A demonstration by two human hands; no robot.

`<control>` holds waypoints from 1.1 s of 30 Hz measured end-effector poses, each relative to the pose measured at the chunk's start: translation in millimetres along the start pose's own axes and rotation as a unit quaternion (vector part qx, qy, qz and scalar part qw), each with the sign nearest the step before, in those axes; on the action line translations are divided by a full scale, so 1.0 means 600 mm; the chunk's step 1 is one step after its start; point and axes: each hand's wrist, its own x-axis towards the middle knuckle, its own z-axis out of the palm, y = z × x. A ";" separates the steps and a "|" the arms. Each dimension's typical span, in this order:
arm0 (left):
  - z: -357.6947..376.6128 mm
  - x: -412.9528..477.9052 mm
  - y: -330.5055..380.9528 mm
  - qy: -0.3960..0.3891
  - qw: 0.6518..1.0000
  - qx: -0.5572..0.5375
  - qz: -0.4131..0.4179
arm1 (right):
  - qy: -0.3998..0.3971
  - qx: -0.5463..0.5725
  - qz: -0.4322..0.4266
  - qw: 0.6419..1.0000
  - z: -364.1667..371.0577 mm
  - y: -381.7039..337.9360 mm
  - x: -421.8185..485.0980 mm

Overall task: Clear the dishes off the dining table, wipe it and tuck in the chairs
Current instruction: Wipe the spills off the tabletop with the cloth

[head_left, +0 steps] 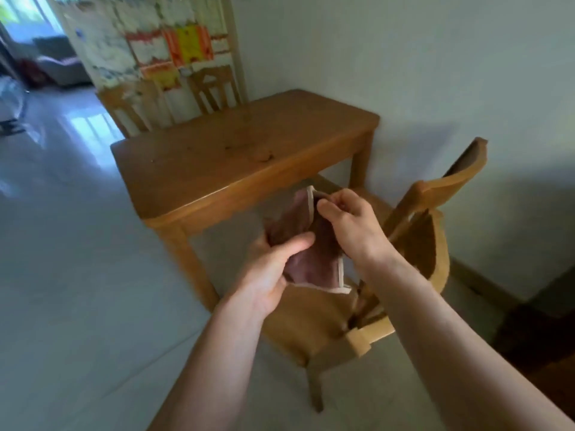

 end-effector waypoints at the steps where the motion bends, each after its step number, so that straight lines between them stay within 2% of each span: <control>1: -0.036 -0.002 0.006 0.013 1.000 0.001 0.008 | 0.001 0.017 0.001 1.000 0.036 -0.005 0.002; 6: -0.175 0.004 0.036 0.108 0.993 -0.032 0.018 | -0.015 0.043 -0.016 0.999 0.176 -0.027 0.024; 11: -0.283 0.042 0.062 0.184 0.982 0.005 0.028 | -0.065 0.054 -0.006 0.996 0.272 -0.052 0.076; 15: -0.350 0.086 0.099 0.188 0.981 -0.003 0.056 | -0.095 0.066 0.034 0.993 0.343 -0.063 0.134; 20: -0.411 0.166 0.161 0.200 0.978 -0.044 0.046 | -0.140 0.118 0.112 0.977 0.429 -0.069 0.219; 22: -0.429 0.202 0.185 0.156 0.984 -0.084 0.036 | -0.156 0.153 0.145 0.965 0.461 -0.067 0.259; 25: -0.443 0.248 0.220 0.093 0.983 -0.157 0.015 | -0.223 0.189 0.183 0.939 0.505 -0.064 0.319; 27: -0.455 0.280 0.238 0.060 0.980 -0.182 0.043 | -0.267 0.219 0.207 0.915 0.531 -0.069 0.355; 30: -0.486 0.335 0.257 0.090 0.979 -0.168 0.069 | -0.302 0.249 0.239 0.888 0.567 -0.077 0.401; 33: -0.514 0.392 0.277 0.129 0.976 -0.167 0.055 | -0.297 0.293 0.216 0.883 0.592 -0.076 0.455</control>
